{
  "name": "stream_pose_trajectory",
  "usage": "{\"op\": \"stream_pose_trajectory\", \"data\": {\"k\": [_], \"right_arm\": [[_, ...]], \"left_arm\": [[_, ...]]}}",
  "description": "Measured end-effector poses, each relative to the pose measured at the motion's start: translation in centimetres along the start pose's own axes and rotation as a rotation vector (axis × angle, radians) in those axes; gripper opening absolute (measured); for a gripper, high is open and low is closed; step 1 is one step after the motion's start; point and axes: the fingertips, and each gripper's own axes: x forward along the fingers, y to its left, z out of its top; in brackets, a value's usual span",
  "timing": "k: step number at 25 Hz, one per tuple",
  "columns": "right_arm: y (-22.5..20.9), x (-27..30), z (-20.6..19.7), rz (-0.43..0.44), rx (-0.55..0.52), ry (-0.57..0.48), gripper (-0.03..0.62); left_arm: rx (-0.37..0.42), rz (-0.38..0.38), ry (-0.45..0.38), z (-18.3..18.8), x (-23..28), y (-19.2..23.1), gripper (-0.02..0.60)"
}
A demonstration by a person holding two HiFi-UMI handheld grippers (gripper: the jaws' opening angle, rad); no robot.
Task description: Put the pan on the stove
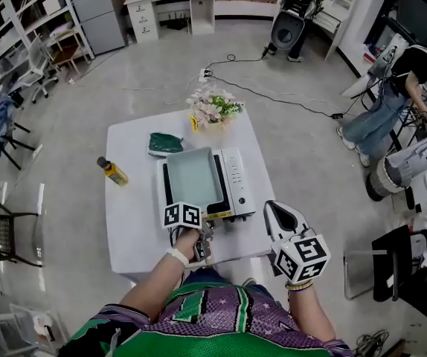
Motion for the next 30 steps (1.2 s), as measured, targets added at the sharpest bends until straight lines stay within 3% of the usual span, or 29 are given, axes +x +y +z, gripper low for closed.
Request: {"op": "stream_pose_trajectory", "data": {"k": [15, 18, 20, 30], "right_arm": [[-0.9, -0.3, -0.5, -0.003, 0.018, -0.004, 0.002], [-1.0, -0.4, -0.5, -0.003, 0.026, -0.006, 0.002], [-0.9, -0.4, -0.4, 0.001, 0.034, -0.008, 0.002], [-0.5, -1.1, -0.4, 0.017, 0.029, -0.015, 0.002]], "left_arm": [[-0.009, -0.015, 0.026, -0.2, 0.5, -0.7, 0.075], [0.025, -0.038, 0.055, -0.4, 0.5, -1.2, 0.122], [0.036, -0.047, 0.063, -0.3, 0.3, -1.4, 0.191], [-0.016, -0.082, -0.005, 0.3, -0.4, -1.6, 0.247]]}}
